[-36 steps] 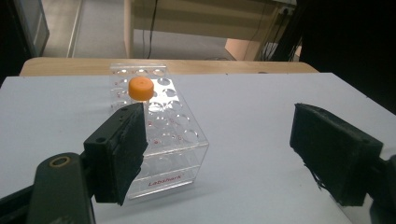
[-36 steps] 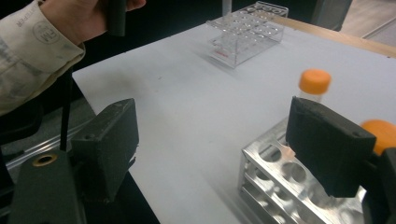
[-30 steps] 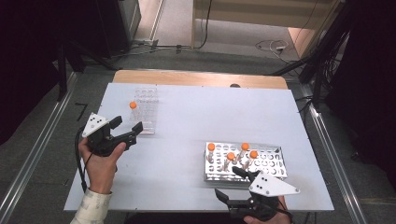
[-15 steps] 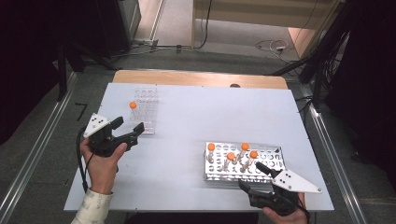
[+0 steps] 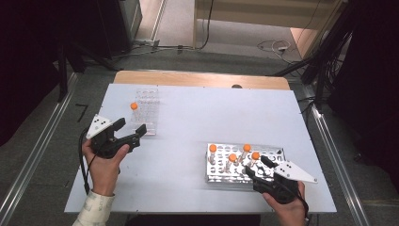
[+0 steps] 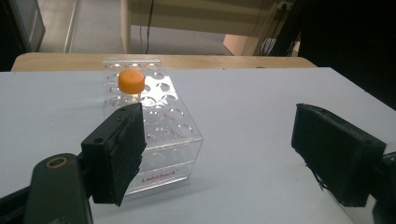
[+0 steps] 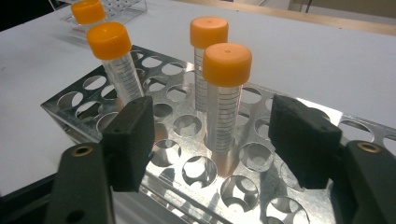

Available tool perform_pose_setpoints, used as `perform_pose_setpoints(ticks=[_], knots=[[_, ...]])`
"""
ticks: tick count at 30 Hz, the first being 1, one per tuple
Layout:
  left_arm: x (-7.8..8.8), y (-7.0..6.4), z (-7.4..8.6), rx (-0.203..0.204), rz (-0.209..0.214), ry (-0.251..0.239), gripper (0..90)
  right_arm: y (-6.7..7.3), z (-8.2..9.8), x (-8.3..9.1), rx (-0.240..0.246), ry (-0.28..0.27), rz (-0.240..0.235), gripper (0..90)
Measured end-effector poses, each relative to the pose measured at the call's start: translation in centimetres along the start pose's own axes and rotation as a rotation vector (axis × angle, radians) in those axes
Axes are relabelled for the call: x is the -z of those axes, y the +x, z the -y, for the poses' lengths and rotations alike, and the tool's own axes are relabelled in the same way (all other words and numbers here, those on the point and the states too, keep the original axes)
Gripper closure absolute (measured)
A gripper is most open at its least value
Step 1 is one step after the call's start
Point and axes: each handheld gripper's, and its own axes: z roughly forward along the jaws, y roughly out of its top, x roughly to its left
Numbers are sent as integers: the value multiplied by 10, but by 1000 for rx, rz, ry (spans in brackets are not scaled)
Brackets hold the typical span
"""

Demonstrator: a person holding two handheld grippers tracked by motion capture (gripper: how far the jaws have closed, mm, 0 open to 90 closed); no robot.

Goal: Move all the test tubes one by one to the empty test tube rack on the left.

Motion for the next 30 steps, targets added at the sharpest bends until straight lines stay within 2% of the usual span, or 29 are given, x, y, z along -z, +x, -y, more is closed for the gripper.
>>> perform_pose_setpoints(ticks=[5, 8, 20, 30], knots=[[0, 0, 0, 1, -2, -1, 177, -3, 2, -6, -13, 2, 9, 491], [0, 0, 1, -2, -3, 2, 177, -6, 1, -7, -22, -3, 7, 526], [-1, 0, 1, -1, 0, 5, 177, -5, 1, -15, -3, 10, 5, 697], [-1, -1, 1, -3, 0, 6, 178, -5, -7, -8, -8, -23, 6, 715]])
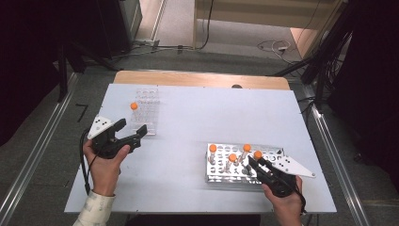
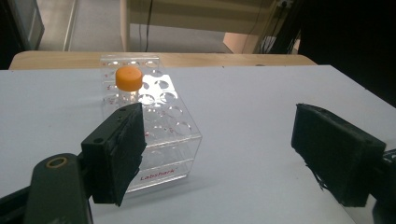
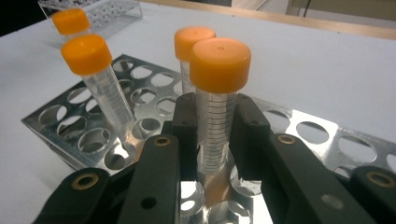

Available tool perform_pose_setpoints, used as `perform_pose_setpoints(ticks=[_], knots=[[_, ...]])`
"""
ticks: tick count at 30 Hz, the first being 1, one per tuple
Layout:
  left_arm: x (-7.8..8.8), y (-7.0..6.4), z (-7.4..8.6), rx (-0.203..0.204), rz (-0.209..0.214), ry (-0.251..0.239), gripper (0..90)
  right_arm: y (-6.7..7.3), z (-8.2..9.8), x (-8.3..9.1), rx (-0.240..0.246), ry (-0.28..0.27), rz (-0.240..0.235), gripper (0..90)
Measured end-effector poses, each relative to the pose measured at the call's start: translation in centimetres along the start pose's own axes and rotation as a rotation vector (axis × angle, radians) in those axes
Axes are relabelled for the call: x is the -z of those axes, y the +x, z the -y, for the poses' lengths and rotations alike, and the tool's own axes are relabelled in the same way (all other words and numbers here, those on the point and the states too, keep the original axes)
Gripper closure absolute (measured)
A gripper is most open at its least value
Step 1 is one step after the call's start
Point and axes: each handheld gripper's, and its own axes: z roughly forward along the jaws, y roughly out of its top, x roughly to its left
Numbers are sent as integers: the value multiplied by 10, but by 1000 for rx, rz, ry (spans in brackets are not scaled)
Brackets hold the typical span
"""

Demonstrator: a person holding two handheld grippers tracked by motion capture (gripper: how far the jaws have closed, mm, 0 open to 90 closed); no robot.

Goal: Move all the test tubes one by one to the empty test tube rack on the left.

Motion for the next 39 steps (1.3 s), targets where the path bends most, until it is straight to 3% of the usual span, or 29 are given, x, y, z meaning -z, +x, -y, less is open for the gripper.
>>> perform_pose_setpoints(ticks=[14, 23, 29, 39], knots=[[1, 1, 0, 1, 0, -3, 177, 4, -30, 31, 2, -108, -5, 717], [3, 1, -1, 2, 1, -6, 177, 22, -41, 52, 21, -130, -81, 717], [3, 0, -1, -1, 1, -3, 177, 40, -42, 46, 54, -113, -153, 717], [4, 0, -1, -1, 7, -5, 177, 71, -46, 19, 96, -68, -242, 717]])
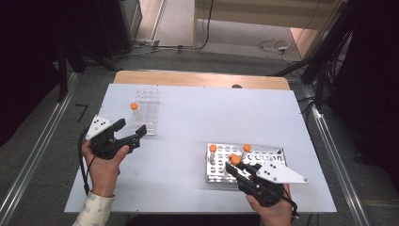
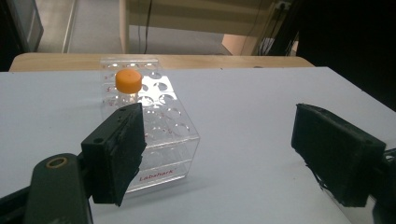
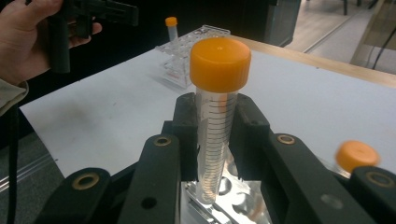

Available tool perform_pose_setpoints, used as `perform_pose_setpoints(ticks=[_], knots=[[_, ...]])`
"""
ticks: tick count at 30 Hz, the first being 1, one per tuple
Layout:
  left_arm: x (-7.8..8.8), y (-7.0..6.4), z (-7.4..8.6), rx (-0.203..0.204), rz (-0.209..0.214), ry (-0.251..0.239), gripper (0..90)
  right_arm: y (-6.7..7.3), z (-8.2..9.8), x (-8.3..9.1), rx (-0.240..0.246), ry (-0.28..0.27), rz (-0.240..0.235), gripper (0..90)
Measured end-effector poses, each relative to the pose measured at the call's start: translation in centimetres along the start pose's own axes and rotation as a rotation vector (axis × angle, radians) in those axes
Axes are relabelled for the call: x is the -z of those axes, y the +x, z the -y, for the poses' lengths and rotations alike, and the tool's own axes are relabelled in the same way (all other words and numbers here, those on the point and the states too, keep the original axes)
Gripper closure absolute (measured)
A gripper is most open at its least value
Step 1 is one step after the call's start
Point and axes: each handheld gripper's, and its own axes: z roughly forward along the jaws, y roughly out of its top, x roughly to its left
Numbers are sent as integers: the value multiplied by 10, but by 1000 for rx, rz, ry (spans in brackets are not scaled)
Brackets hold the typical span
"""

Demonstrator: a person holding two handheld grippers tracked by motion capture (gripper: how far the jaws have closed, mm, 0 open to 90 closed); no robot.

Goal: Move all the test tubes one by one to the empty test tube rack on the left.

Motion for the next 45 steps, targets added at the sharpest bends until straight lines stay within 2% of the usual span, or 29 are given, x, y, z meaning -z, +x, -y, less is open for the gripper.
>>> perform_pose_setpoints(ticks=[15, 26, 34, 45], knots=[[1, -4, -1, -6, 19, -4, 178, 31, -11, -58, 51, 50, -100, 717], [1, -12, -1, -19, 47, 2, 178, 42, -12, -90, 67, 76, -120, 717], [3, -31, -3, -43, 113, -2, 178, 47, -11, -109, 76, 94, -120, 718], [5, -68, -2, -131, 228, 14, 188, 50, -11, -128, 70, 124, -111, 717]])
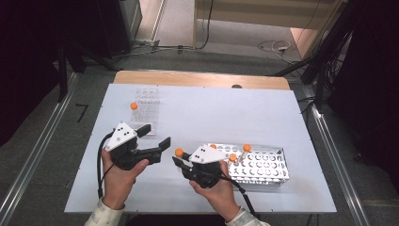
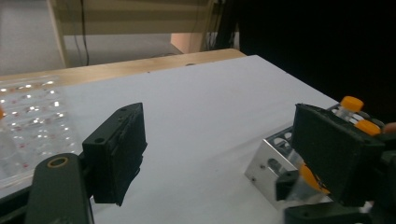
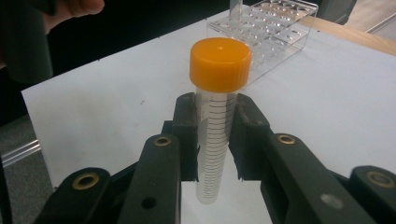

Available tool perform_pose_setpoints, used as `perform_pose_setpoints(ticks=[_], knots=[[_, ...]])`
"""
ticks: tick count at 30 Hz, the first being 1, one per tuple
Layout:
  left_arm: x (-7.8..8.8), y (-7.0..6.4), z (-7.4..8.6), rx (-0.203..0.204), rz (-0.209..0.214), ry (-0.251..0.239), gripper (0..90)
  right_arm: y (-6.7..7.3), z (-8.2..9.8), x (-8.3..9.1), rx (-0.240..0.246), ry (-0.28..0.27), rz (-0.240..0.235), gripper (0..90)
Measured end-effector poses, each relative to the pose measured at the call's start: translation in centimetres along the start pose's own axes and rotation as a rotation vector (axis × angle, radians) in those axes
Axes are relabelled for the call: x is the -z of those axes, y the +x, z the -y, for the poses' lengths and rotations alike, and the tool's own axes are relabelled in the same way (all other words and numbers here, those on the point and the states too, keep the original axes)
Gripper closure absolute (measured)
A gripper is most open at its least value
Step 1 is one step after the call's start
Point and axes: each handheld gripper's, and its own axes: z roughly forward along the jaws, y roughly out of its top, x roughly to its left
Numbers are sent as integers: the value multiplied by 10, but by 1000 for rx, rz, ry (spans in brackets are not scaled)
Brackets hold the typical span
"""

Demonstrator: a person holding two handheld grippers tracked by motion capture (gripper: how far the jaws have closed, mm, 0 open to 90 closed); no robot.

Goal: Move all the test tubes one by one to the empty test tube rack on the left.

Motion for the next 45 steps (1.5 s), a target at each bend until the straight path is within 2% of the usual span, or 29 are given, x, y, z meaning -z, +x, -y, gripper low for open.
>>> perform_pose_setpoints(ticks=[5, 11, 13, 20, 24, 31, 37, 39, 42, 45], knots=[[-5, -14, 2, -40, 51, 25, 199, -2, 0, -4, -9, 7, 7, 717], [-12, -26, 5, -81, 87, 64, 248, -3, -1, -3, -14, 0, 9, 717], [-13, -27, 7, -88, 96, 75, 286, -3, -1, -3, -15, -3, 10, 717], [-17, -30, 11, -110, 125, 106, 501, -4, -1, -2, -18, -5, 12, 717], [-18, -30, 12, -106, 136, 111, 589, -4, -1, -1, -20, -7, 12, 717], [-19, -30, 13, -109, 146, 122, 692, -5, -1, -2, -19, -5, 12, 717], [-18, -28, 12, -111, 145, 122, 704, -5, -1, -2, -19, -5, 10, 712], [-17, -28, 12, -108, 139, 111, 705, -4, -1, -2, -23, -9, 3, 660], [-16, -26, 11, -99, 138, 105, 706, -4, -2, -1, -37, -11, -15, 491], [-14, -22, 10, -88, 132, 98, 706, -2, -3, 0, -39, -21, -34, 373]])
